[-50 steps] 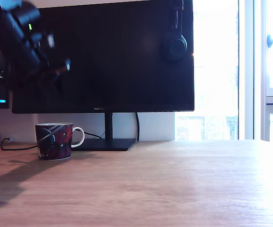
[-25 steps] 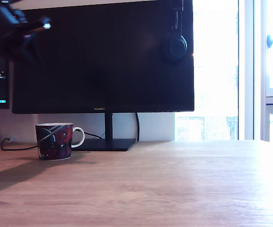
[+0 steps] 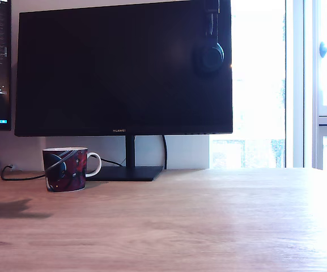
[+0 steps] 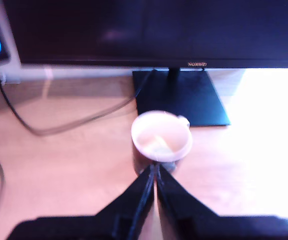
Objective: Pick up the coffee capsules from the table one by one and drop them inside the nearest coffee cup
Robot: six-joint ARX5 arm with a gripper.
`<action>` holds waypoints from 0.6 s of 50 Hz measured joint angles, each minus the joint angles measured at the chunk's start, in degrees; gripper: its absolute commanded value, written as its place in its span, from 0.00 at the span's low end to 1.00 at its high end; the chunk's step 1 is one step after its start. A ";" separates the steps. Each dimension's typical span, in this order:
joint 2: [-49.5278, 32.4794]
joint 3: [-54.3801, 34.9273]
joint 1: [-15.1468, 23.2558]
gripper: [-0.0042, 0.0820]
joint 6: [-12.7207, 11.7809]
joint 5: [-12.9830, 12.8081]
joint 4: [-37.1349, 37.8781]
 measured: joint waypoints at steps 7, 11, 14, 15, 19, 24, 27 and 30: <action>-5.77 -7.15 0.00 0.04 -2.03 1.01 1.90; -9.84 -10.56 0.00 0.04 -3.48 1.16 2.03; -12.98 -12.74 0.00 0.04 -4.52 1.18 2.05; -14.14 -13.51 0.00 0.04 -4.66 1.16 2.05; -18.53 -16.06 0.00 0.04 -5.81 1.11 2.01; -24.68 -18.88 0.00 0.04 -7.17 1.05 1.25; -28.94 -20.02 0.00 0.04 -7.54 0.24 -0.90; -32.83 -20.44 0.00 0.04 -7.72 -0.42 -3.34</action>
